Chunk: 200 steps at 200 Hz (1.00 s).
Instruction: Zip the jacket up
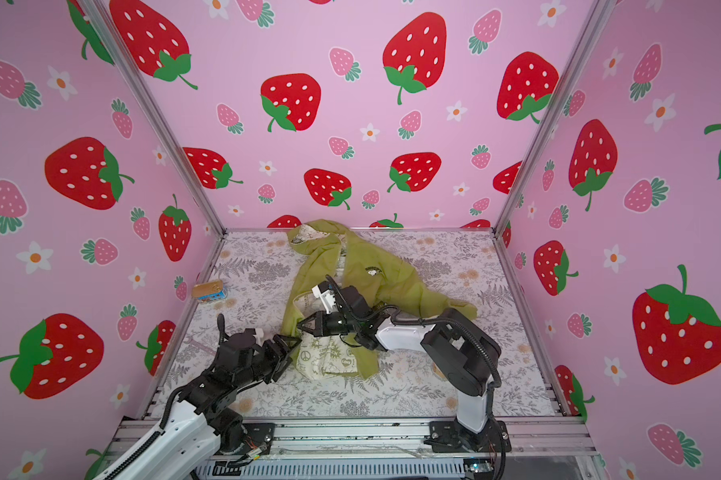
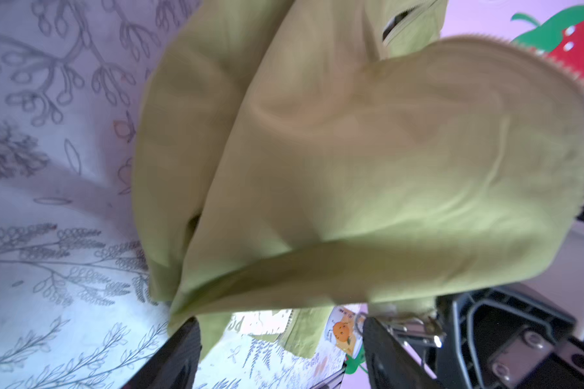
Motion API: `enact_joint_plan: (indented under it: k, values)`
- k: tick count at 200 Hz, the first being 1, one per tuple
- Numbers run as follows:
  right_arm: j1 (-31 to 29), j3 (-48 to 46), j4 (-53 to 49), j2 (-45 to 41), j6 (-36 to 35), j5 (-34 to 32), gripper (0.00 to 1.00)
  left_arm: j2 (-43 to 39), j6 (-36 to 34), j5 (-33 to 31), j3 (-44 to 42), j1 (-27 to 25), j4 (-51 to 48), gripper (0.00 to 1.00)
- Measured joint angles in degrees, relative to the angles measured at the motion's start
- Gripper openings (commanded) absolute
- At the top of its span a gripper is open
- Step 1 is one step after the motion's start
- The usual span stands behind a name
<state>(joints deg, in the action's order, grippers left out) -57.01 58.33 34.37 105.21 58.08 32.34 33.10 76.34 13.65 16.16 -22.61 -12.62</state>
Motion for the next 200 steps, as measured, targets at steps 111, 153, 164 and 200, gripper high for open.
enact_joint_plan:
  k: [111, 153, 164, 200]
  values:
    - [6.49, 42.47, -17.18, 11.76, -2.67, -0.74, 0.00, 29.51, -22.38, 11.76, 40.41, 24.74, -2.82, 0.73]
    - [8.13, 43.91, -18.67, 11.45, -4.50, -2.29, 0.00, 32.70, -26.45, 14.12, 49.07, 28.83, -4.35, 0.73]
    - [8.15, 38.73, -17.38, 10.51, -4.13, -2.29, 0.00, 32.70, -26.40, 15.12, 47.45, 28.63, -4.02, 0.73]
    - [7.45, 17.88, -14.08, 9.55, -2.36, -2.23, 0.00, 29.88, -23.96, 15.93, 35.98, 25.92, -3.96, 0.73]
